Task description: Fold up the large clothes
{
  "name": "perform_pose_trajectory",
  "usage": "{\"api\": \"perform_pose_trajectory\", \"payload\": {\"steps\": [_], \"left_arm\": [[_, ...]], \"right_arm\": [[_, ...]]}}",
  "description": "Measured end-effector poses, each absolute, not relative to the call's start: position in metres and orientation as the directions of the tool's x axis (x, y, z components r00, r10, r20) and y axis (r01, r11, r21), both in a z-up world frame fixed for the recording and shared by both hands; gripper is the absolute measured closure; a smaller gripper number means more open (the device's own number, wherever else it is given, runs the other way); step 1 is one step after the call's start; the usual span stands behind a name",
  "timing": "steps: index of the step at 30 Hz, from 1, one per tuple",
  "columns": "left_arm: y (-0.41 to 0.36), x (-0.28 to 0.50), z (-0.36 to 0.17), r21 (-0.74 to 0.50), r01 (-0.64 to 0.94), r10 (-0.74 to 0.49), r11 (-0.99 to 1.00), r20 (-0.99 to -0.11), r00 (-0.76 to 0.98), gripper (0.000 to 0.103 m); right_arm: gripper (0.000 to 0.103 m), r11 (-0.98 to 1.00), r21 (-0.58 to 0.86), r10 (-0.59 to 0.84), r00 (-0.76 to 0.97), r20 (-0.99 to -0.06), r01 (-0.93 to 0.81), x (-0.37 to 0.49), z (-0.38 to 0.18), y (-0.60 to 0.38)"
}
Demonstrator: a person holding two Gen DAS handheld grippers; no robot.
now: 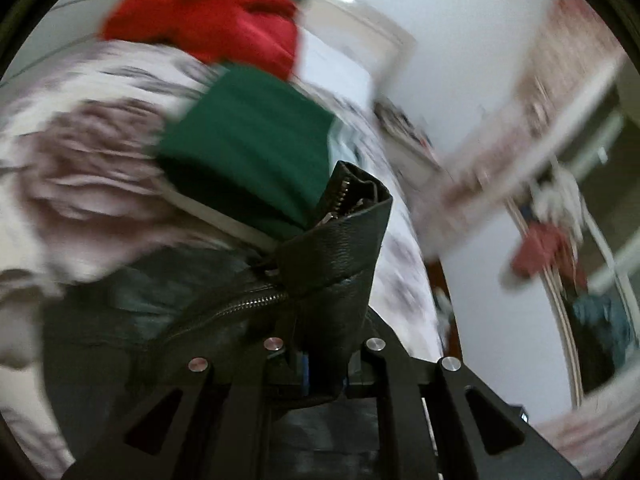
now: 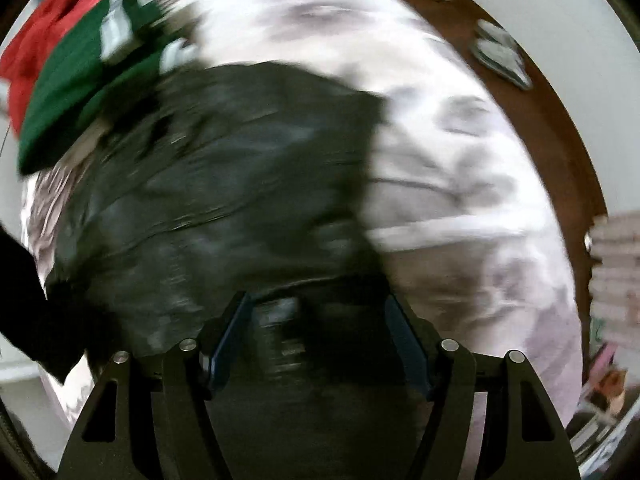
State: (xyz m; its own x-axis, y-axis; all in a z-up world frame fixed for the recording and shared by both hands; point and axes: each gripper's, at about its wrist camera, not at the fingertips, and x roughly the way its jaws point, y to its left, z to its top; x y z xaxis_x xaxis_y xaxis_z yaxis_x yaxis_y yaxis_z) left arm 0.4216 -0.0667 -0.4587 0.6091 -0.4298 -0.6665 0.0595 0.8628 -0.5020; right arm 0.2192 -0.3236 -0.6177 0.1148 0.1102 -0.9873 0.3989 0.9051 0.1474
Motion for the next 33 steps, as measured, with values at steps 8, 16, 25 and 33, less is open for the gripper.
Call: {"api": "perform_pose_trajectory", "payload": {"steps": [8,16,25,33], "left_arm": [[-0.198,0.430,-0.511,-0.439,0.211,-0.486,0.873,-0.762,0.428,0.096],[-0.242,0.426,-0.537,-0.332,0.231,-0.396,0.914,-0.855,0.337,0.095],[-0.234,0.424,-0.509,-0.243,0.226,-0.321,0.943,-0.840,0.438,0.012],[-0.192,0.426,-0.488,-0.090,0.151,-0.156,0.984,-0.844,0.513,0.010]], "right_arm": [[0.032,0.852,0.145,0.098,0.120,-0.988,0.503,0.197,-0.633,-0.398],[0.032,0.843,0.169,0.128,0.115,-0.985,0.511,0.186,-0.637,-0.407],[0.032,0.832,0.233,0.179,0.153,-0.972,0.504,0.183,-0.615,-0.427],[0.032,0.847,0.285,0.210,0.209,-0.955,0.448,0.210,-0.588,-0.405]]}}
